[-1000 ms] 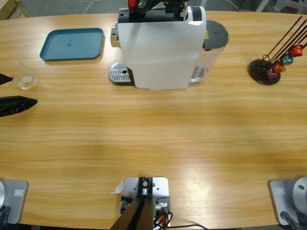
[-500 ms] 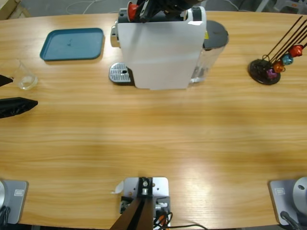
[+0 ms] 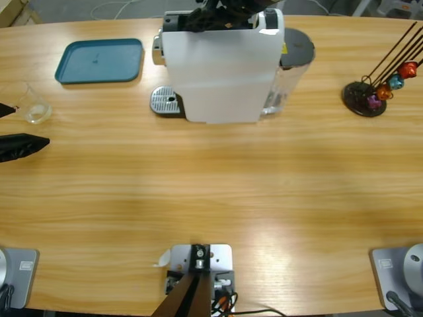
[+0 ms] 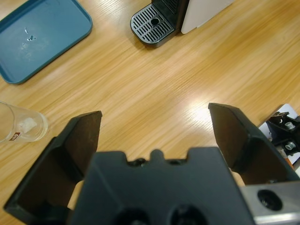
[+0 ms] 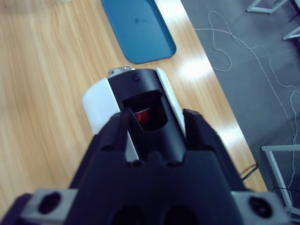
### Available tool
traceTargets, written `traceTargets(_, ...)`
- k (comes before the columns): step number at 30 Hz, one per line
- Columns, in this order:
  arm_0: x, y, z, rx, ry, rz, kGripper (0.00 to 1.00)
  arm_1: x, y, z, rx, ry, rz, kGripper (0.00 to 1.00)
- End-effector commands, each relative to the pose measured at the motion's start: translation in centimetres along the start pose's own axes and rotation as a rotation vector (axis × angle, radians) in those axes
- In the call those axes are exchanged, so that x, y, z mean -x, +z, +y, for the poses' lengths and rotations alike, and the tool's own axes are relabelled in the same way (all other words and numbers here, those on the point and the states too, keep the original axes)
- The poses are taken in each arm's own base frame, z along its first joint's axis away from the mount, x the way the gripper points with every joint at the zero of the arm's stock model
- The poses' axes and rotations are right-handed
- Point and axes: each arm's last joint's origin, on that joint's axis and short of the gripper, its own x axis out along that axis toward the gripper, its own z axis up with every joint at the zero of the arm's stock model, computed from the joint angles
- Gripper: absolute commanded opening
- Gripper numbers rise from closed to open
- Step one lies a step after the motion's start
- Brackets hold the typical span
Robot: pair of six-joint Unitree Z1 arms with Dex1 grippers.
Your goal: Pour coffee
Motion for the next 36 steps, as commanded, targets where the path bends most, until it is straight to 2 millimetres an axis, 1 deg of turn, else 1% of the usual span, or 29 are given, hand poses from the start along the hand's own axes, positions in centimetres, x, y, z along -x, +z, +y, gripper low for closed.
traceTargets(1,-0.3,-1.0,0.3,0.010,0.017,0.007,0.997,6.5,4.3,4.9,-0.147,0.082,-0.112,0.395)
traceTargets(2,-0.3,-1.0,0.3,0.011,0.016,0.006,0.994,7.4,4.3,5.8,-0.190,0.102,-0.097,0.131)
traceTargets(3,-0.3,-1.0,0.3,0.011,0.016,0.007,0.991,8.5,4.2,6.6,-0.215,0.089,-0.092,0.000)
traceTargets(4,-0.3,-0.9,0.3,0.015,0.015,0.010,0.990,9.4,4.0,7.5,-0.251,0.062,-0.094,0.000)
traceTargets(5,-0.4,-0.9,0.2,0.019,0.016,0.013,0.987,10.1,3.2,8.2,-0.295,0.031,-0.093,0.000)
traceTargets(7,-0.5,-0.8,0.2,0.044,0.014,0.016,0.982,11.3,0.4,8.8,-0.446,-0.080,-0.059,0.000)
traceTargets(9,-0.4,-0.6,0.2,0.073,0.011,0.012,0.982,12.2,-2.0,8.8,-0.516,-0.215,-0.015,0.000)
traceTargets(11,-0.3,-0.5,0.1,0.095,-0.001,0.007,0.977,13.3,-3.1,8.6,-0.560,-0.293,-0.010,0.000)
traceTargets(13,0.0,-0.3,0.0,0.138,-0.033,-0.001,0.954,13.8,-3.3,8.0,-0.593,-0.385,-0.009,0.000)
traceTargets(14,0.2,-0.3,-0.1,0.161,-0.050,-0.009,0.901,13.7,-3.3,7.3,-0.616,-0.433,-0.007,0.000)
traceTargets(15,0.4,-0.4,-0.1,0.176,-0.058,-0.015,0.870,13.4,-3.2,6.5,-0.639,-0.464,-0.006,0.000)
traceTargets(17,0.6,-0.5,-0.1,0.195,-0.062,-0.023,0.853,12.6,-2.4,4.1,-0.696,-0.524,-0.033,0.000)
traceTargets(18,0.6,-0.6,-0.1,0.198,-0.064,-0.024,0.853,11.8,-1.7,2.6,-0.725,-0.548,-0.057,0.000)
traceTargets(19,0.6,-0.7,0.0,0.205,-0.064,-0.023,0.853,10.7,-0.8,1.3,-0.747,-0.556,-0.080,0.000)
traceTargets(20,0.6,-0.8,0.0,0.206,-0.064,-0.022,0.853,9.5,0.0,0.5,-0.756,-0.550,-0.092,0.000)
traceTargets(21,0.7,-0.9,0.0,0.206,-0.064,-0.022,0.853,7.8,0.7,-0.3,-0.761,-0.555,-0.085,0.000)
traceTargets(23,0.8,-0.9,0.0,0.204,-0.064,-0.026,0.853,5.7,1.3,-1.3,-0.775,-0.543,-0.082,0.000)
traceTargets(24,0.8,-1.0,0.0,0.204,-0.063,-0.027,0.853,5.1,1.8,-1.5,-0.781,-0.531,-0.090,0.000)
traceTargets(26,0.7,-1.3,0.1,0.203,-0.062,-0.022,0.856,4.2,2.0,-1.5,-0.793,-0.517,-0.086,0.000)
traceTargets(28,0.6,-1.4,0.0,0.201,-0.060,-0.014,0.858,3.6,2.4,-0.6,-0.799,-0.487,-0.087,0.000)
traceTargets(29,0.5,-1.3,0.0,0.200,-0.060,-0.012,0.858,3.7,2.6,-0.2,-0.803,-0.476,-0.092,0.000)
traceTargets(33,0.2,-1.1,0.0,0.196,-0.059,-0.003,0.858,3.9,4.1,2.4,-0.809,-0.411,-0.123,0.000)
traceTargets(36,0.1,-1.1,0.0,0.195,-0.058,-0.001,0.858,3.9,5.0,4.7,-0.804,-0.370,-0.129,0.000)
